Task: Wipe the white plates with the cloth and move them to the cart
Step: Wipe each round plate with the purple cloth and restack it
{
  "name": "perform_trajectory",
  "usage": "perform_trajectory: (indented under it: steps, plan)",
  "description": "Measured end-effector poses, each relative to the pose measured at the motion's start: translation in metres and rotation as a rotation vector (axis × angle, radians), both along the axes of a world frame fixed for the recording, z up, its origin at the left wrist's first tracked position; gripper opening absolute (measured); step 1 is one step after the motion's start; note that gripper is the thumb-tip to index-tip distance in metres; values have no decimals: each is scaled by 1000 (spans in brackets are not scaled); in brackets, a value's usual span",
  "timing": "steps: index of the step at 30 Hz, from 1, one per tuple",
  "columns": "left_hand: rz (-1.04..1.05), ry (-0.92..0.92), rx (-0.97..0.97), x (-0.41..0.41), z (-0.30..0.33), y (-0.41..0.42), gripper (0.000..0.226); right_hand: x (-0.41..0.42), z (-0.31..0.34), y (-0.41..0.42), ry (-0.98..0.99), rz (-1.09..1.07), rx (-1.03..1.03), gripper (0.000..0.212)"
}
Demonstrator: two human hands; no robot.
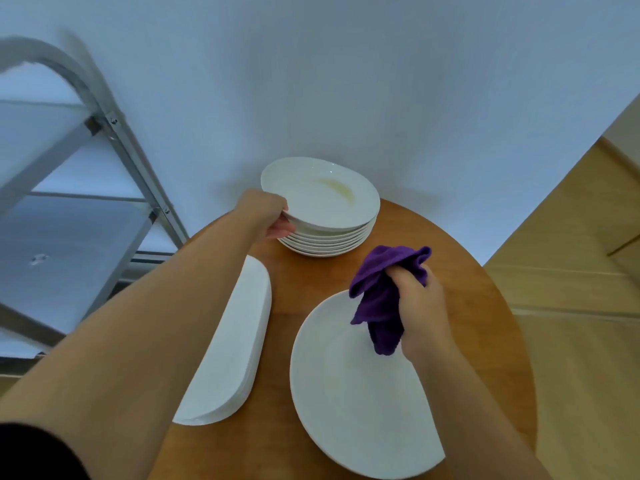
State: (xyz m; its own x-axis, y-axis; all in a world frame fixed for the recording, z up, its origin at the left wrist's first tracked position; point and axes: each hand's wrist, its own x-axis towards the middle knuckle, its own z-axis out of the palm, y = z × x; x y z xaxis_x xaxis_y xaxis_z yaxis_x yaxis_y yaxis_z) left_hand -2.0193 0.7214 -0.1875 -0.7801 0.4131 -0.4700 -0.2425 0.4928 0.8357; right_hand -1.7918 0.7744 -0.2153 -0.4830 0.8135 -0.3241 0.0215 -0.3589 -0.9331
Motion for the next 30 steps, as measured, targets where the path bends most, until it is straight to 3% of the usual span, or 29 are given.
perform_trajectory:
  steps: [4, 7, 13, 15, 16, 21, 25, 30]
  plan:
    - [101, -38, 152, 22, -6, -24, 10, 12, 12, -5, 323, 5, -256, 15]
    - [96, -34, 182, 47, 0, -42, 11, 23, 24, -10, 509, 7, -309, 29]
    - [52, -99, 227, 124, 19, -95, 20, 50, 52, -35, 534, -101, -268, 34]
    - [50, -74, 233, 150, 22, -114, 20, 65, 57, -48, 505, -136, -251, 9]
    - [54, -54, 232, 163, 23, -123, 21, 73, 56, -55, 464, -139, -226, 7]
    - [36, -17, 237, 219, 19, -168, 24, 110, 48, -91, 95, -175, -16, 38]
    - [-14, -33, 233, 258, 10, -193, 21, 136, 42, -108, -12, -238, 101, 41]
    - [-85, 73, 212, 283, 1, -204, 21, 161, 36, -122, -80, -254, 120, 38]
